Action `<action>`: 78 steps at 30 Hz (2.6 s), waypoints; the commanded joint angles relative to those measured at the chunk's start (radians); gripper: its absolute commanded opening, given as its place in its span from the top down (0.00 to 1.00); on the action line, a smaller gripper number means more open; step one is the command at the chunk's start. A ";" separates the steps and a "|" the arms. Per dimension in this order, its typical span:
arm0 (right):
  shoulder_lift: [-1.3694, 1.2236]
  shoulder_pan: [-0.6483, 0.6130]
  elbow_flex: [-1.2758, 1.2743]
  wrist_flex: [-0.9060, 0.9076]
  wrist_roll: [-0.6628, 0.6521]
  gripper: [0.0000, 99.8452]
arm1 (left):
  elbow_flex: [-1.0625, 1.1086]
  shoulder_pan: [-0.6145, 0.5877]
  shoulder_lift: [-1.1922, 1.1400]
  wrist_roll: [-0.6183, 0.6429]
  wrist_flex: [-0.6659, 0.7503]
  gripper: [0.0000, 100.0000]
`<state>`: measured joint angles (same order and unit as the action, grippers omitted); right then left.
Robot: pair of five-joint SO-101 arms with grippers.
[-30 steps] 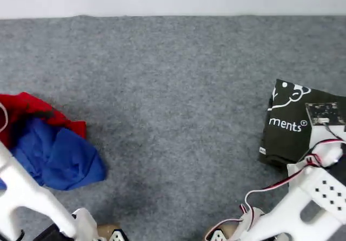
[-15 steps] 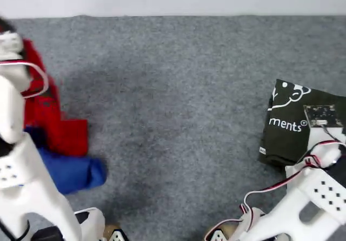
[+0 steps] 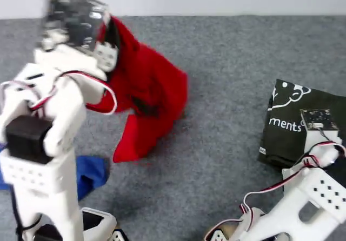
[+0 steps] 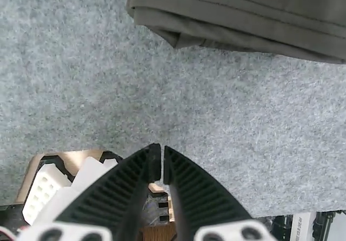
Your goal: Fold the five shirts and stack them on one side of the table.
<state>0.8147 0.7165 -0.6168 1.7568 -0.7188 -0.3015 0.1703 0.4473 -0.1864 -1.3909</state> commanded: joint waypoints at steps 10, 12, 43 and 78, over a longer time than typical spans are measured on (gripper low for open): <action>0.016 -0.013 0.009 0.035 -0.008 0.99 | 0.205 -0.121 0.026 -0.077 -0.285 0.82; 0.016 -0.013 0.009 0.035 -0.008 0.99 | 0.242 -0.144 0.026 -0.117 -0.339 0.82; 0.021 -0.013 0.009 0.035 -0.009 0.99 | 0.993 -1.008 -0.344 -0.790 0.196 0.88; 0.021 -0.013 0.003 0.035 -0.006 0.99 | 0.461 -0.203 -0.374 -0.103 -0.037 0.78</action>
<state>0.8147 0.7135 -0.6168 1.7568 -0.7188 0.2125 -0.0967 0.1066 -0.3322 -1.5075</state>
